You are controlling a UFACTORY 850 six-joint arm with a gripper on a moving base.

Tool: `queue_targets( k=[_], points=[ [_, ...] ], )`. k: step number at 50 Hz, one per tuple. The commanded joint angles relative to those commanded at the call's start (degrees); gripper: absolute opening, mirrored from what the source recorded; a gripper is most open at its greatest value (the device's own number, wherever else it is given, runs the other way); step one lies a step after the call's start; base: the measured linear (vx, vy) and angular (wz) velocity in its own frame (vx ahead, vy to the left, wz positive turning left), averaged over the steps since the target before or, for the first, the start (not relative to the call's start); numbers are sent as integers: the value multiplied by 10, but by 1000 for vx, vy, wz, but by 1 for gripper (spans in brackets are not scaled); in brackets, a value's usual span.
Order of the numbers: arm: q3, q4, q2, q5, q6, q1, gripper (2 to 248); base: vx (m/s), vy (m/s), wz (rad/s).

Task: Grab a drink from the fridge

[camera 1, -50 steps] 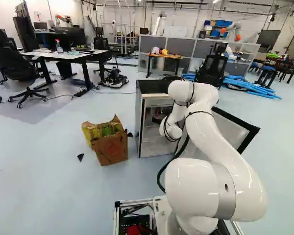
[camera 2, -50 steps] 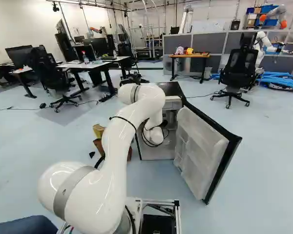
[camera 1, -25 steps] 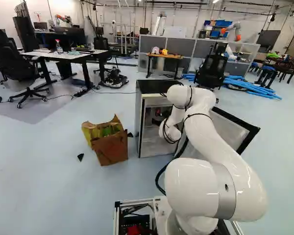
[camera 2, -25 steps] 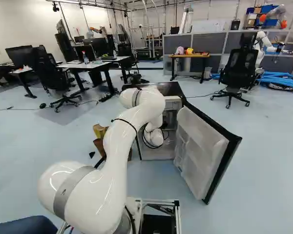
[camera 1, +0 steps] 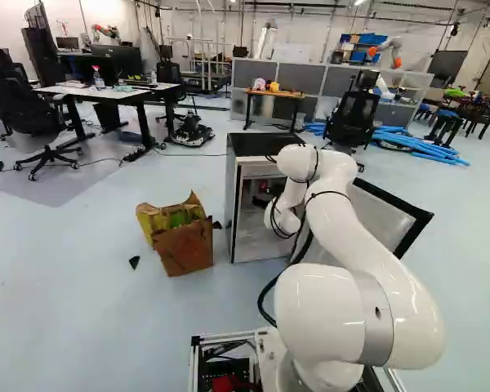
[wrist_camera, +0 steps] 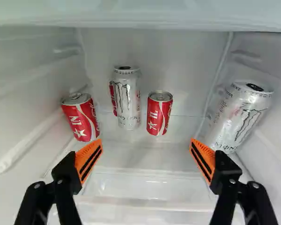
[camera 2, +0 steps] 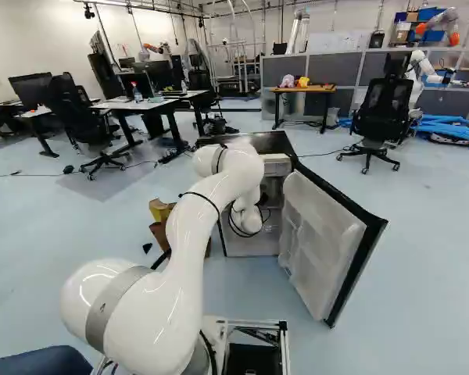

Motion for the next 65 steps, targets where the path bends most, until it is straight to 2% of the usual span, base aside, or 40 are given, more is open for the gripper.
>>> queue_targets(
  k=[65],
  points=[
    [-144, 0, -80, 5, 0, 5, 247, 0, 0, 0]
  ],
)
